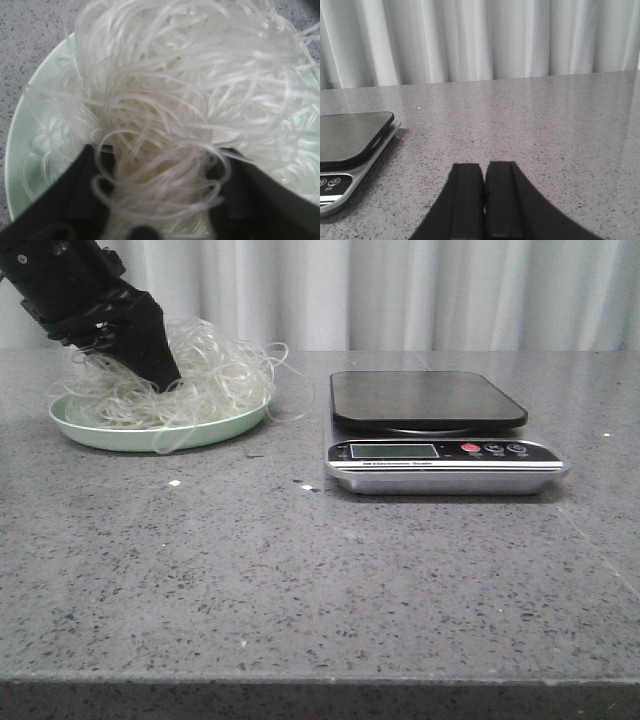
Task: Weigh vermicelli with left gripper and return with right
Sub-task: 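Lower the left gripper into the vermicelli pile and close on it, then lift the vermicelli with the left gripper and carry it over the scale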
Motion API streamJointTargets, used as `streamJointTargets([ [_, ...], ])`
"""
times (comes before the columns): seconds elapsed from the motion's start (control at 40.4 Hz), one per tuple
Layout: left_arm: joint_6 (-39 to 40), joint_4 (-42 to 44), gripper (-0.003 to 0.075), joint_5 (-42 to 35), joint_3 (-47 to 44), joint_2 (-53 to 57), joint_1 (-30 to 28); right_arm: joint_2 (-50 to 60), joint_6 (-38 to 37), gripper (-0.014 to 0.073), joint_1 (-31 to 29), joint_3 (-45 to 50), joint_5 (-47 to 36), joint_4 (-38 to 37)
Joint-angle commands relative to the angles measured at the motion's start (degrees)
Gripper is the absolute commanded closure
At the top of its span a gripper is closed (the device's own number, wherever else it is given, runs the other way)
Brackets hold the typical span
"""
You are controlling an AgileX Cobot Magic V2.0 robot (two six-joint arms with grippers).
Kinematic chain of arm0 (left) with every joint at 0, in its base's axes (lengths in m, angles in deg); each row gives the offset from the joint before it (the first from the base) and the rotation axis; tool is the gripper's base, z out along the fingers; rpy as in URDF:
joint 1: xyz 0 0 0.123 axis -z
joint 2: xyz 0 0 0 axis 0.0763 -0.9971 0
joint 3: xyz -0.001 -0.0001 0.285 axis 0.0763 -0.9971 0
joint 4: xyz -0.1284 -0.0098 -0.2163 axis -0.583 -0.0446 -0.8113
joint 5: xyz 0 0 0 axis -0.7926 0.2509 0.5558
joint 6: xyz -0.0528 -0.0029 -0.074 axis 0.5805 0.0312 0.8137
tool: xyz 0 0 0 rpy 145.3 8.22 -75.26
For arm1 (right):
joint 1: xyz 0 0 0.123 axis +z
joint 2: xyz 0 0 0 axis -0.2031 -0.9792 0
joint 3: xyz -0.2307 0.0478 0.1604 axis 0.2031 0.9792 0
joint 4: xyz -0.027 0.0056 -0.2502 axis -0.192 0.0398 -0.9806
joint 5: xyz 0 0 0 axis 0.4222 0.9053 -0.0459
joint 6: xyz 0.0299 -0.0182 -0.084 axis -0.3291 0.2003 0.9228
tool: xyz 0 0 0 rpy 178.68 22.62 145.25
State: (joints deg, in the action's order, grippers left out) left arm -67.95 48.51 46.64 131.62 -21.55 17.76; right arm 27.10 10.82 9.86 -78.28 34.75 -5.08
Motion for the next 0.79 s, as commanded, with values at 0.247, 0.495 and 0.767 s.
streamJointTargets([
  [0.247,0.2,-1.2,0.0575,-0.5,1.9,2.5,0.3,0.9,0.1,0.0443,-0.4,-0.4,-4.4,0.0],
  [0.495,0.2,-1.2,0.0575,1.1,7.0,6.6,0.3,0.9,0.1,0.0443,-0.4,-0.4,-4.4,0.0],
  [0.767,0.2,-4.7,0.0575,1.1,15.0,11.2,0.5,0.9,0.1,0.0443,-0.4,-0.4,-4.4,0.0],
])
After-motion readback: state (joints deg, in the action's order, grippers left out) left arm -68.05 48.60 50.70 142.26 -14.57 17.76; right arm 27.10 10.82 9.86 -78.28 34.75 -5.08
